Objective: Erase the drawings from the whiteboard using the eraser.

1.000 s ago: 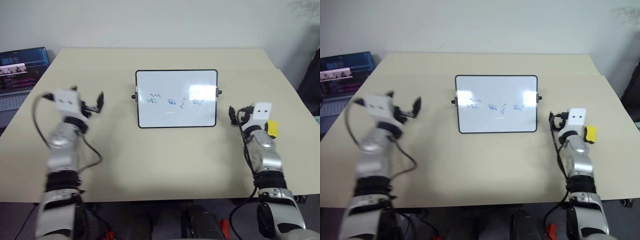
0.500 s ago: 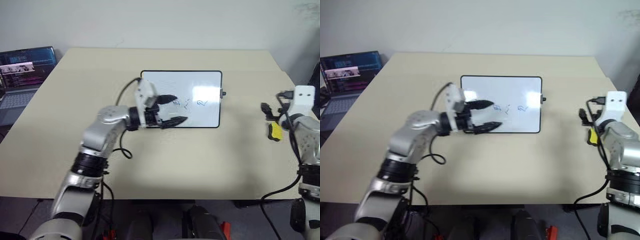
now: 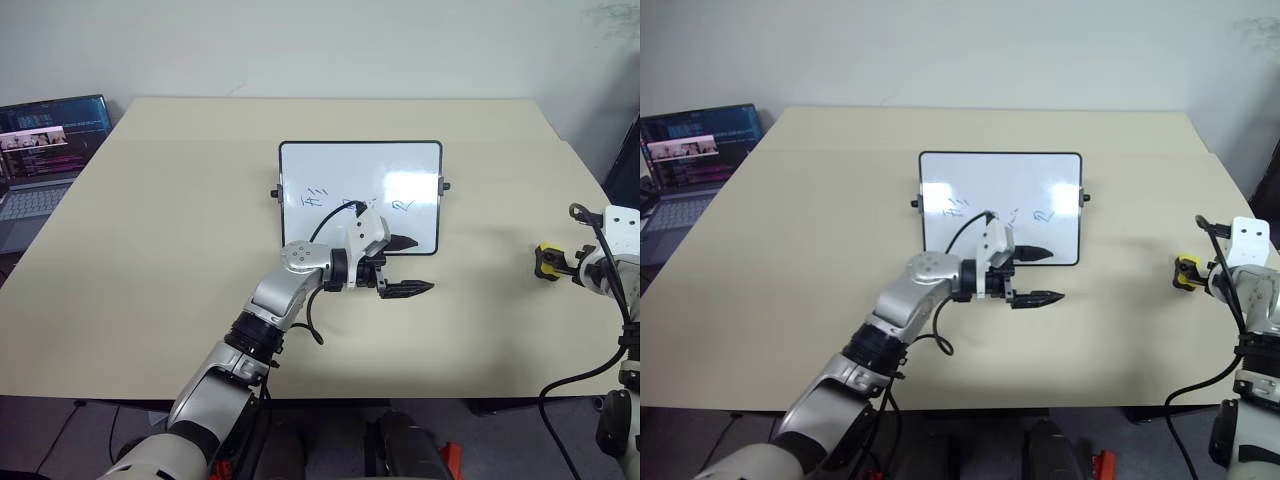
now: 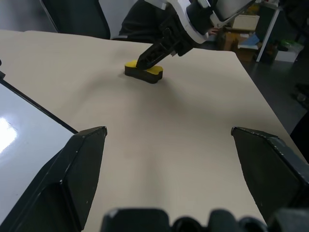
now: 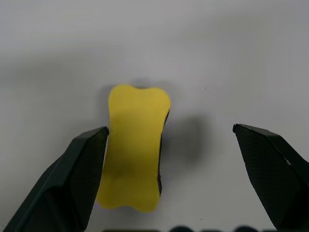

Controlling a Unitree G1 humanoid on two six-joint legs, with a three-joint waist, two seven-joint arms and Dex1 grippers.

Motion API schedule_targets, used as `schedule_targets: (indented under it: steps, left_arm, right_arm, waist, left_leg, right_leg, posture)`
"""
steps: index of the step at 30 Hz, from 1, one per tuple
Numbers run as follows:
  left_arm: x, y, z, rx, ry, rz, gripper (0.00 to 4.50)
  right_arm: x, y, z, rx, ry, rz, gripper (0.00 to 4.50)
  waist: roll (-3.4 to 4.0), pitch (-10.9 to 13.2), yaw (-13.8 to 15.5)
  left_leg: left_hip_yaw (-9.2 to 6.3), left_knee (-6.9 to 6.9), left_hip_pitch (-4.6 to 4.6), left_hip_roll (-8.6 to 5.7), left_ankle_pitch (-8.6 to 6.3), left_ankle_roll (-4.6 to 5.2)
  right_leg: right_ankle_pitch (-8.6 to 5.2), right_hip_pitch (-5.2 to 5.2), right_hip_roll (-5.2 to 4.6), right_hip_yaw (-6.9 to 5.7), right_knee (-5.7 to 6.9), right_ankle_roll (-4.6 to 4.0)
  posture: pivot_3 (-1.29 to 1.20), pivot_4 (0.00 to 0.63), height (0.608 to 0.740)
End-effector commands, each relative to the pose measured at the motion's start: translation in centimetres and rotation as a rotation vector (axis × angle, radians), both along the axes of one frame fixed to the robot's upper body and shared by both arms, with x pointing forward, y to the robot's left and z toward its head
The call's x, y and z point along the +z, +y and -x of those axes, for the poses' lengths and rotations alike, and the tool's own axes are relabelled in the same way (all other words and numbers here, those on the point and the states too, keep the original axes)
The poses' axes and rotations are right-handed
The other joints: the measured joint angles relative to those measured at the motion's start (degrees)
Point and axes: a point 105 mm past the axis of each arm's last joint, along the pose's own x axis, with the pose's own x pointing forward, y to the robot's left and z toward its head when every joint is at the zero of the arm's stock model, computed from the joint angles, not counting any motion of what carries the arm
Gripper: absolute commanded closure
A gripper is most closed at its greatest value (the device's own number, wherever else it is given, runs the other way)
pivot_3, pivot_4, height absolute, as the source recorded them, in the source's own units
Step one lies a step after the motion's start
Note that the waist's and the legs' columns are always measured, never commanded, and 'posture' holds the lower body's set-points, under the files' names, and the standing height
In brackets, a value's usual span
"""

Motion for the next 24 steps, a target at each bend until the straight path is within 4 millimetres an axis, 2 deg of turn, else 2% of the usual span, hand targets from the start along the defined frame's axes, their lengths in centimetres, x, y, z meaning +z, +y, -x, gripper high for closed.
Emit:
schedule_targets:
  steps: [1,11,14,21,24]
  left_arm:
    - [1.0,0.0,0.3,-0.009,-0.041,0.020,0.00]
    - [0.9,0.5,0.3,0.007,-0.041,0.009,0.00]
    - [0.9,0.7,0.2,0.018,-0.041,0.007,0.00]
    - [0.8,1.1,0.1,0.035,-0.044,0.003,0.00]
    - [0.7,1.2,0.0,0.039,-0.042,0.000,0.00]
  right_arm:
    - [1.5,-0.3,-0.6,0.006,-0.048,0.034,0.04]
    - [1.3,-0.4,-1.6,-0.002,-0.054,0.028,0.04]
    - [0.9,-0.2,-1.8,-0.001,-0.041,0.018,0.69]
    - [0.4,0.2,-2.0,0.004,-0.027,0.004,3.16]
    - [0.5,0.3,-2.0,0.005,-0.028,0.005,3.35]
  waist:
    - [0.00,0.00,-0.01]
    - [0.00,0.00,-0.10]
    - [0.00,0.00,-0.14]
    - [0.00,0.00,-0.19]
    - [0.00,0.00,-0.23]
  left_leg:
    - [0.00,0.00,0.00,0.00,0.00,0.00]
    - [-0.01,0.00,0.00,-0.01,0.00,0.00]
    - [-0.01,0.00,0.00,-0.01,0.00,0.00]
    - [-0.01,0.00,-0.01,-0.01,0.00,0.00]
    - [-0.01,0.01,0.00,-0.01,0.00,0.00]
  right_leg:
    - [0.00,0.00,0.00,0.00,0.00,0.00]
    - [0.00,0.00,-0.01,-0.01,0.00,0.01]
    - [0.00,0.00,-0.01,0.00,0.00,0.00]
    - [0.00,0.00,-0.01,-0.01,0.00,0.01]
    - [0.00,0.01,-0.02,-0.01,0.00,0.01]
  posture:
    - [0.00,0.150,0.740]
    - [0.00,0.150,0.740]
    - [0.00,0.150,0.740]
    - [0.00,0.150,0.740]
    - [0.00,0.150,0.740]
